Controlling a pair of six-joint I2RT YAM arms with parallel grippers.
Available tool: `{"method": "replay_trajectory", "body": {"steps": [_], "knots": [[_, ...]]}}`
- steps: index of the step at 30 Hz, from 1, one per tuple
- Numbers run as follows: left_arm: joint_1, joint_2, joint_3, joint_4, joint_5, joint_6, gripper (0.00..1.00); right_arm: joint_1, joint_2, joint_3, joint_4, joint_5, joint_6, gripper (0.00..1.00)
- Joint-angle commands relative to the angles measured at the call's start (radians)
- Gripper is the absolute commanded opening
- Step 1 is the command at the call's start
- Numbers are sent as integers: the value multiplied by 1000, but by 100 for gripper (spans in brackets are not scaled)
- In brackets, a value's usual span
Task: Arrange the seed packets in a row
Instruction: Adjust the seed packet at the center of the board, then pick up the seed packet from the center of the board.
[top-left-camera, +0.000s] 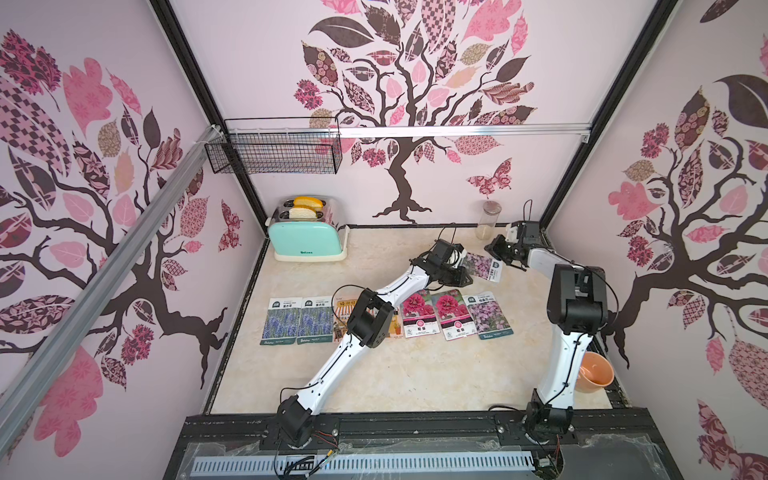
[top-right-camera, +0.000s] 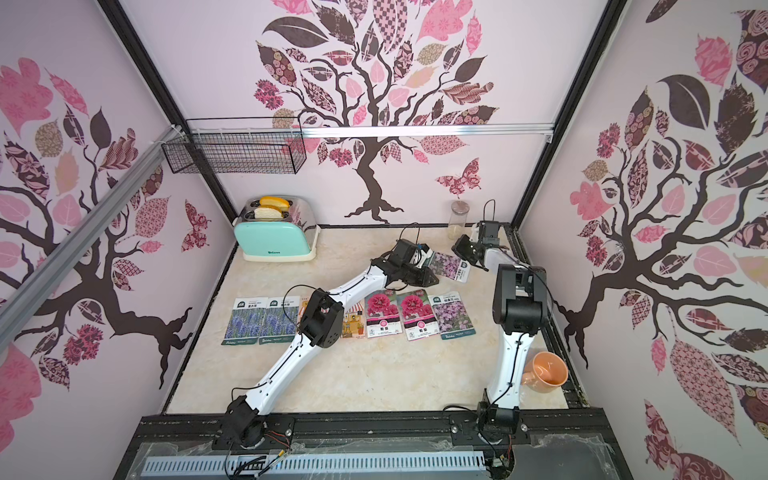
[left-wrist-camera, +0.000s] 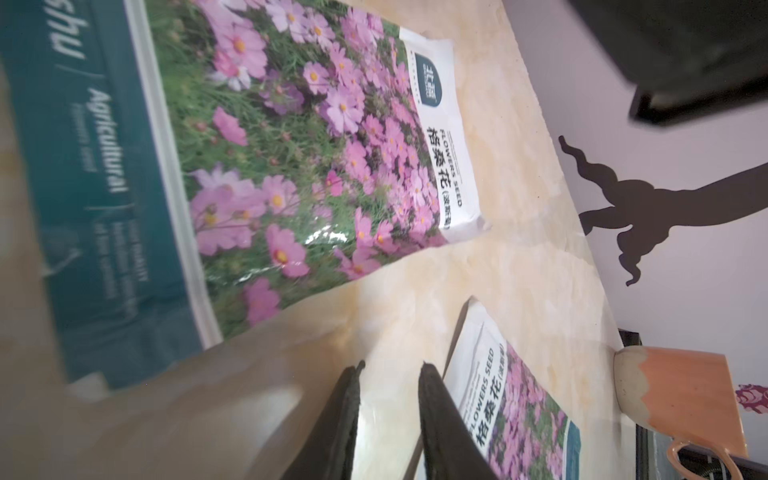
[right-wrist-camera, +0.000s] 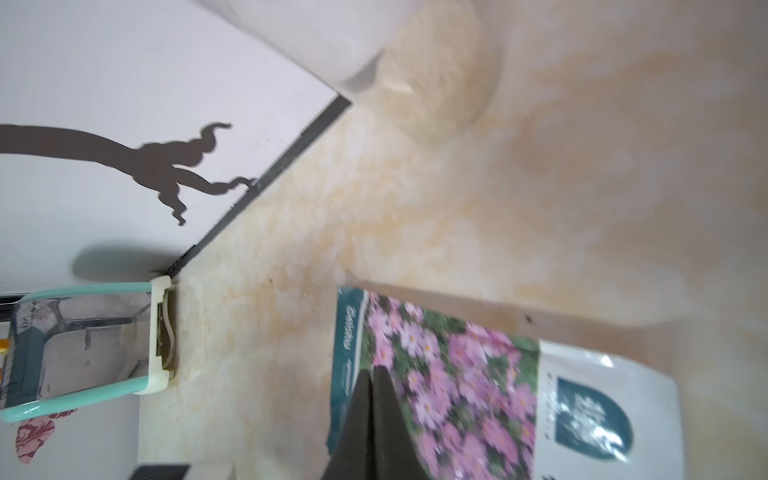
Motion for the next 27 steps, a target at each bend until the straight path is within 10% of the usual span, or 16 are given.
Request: {"method": "replay_trajectory", "body": {"steps": [1, 8, 16, 27], "knots": [[17, -154, -92, -17, -39, 117, 26, 1, 2, 89, -123, 2, -54, 19], [75, -299, -250, 85, -180, 163, 40, -1, -147, -131, -101, -69, 13, 30], [124, -3, 148, 14, -182, 64, 41, 22, -279, -394, -16, -63, 60, 30], [114, 97, 173, 148, -113, -78, 48, 18, -282, -512, -29, 42, 105, 36]]}}
